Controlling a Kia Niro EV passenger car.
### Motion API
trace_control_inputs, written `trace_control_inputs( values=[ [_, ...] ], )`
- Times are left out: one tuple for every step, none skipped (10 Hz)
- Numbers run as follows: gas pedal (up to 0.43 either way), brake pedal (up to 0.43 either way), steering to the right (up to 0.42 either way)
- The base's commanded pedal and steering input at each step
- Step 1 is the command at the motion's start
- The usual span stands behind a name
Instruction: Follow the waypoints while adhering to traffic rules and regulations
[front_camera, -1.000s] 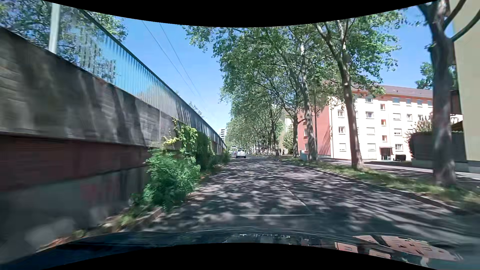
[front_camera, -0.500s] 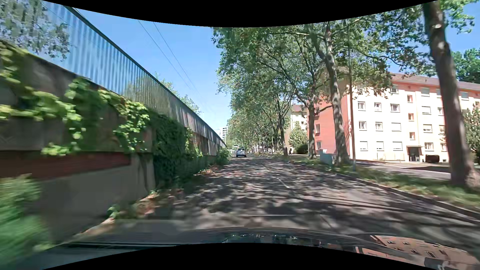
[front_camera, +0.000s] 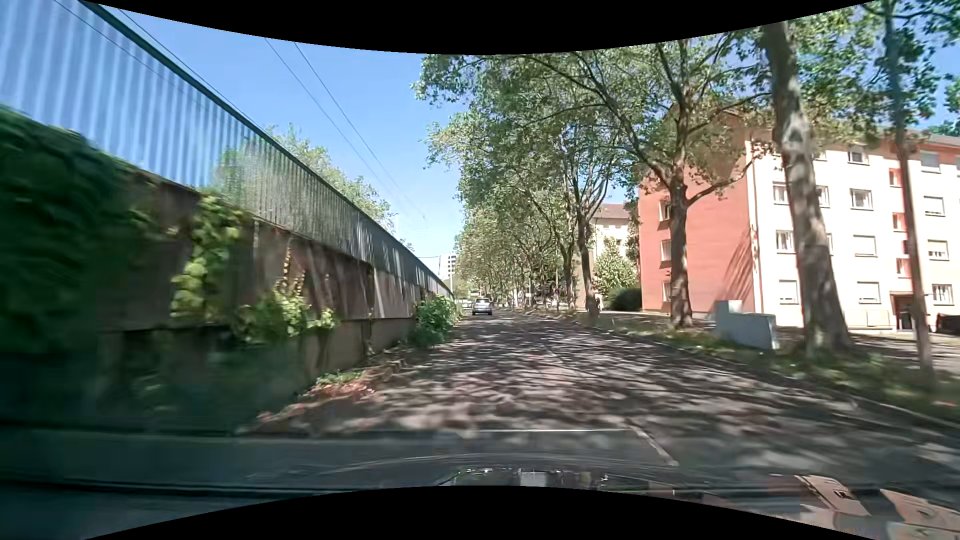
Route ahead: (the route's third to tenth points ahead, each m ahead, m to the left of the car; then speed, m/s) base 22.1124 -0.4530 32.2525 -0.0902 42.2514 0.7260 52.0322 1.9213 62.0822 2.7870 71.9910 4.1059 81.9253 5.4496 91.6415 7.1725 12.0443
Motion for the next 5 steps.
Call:
trace_control_inputs(
  values=[
    [0.067,0.000,-0.007],
    [0.067,0.000,-0.008],
    [0.067,0.000,-0.007],
    [0.067,0.000,-0.007],
    [0.067,0.000,-0.007]
  ],
)
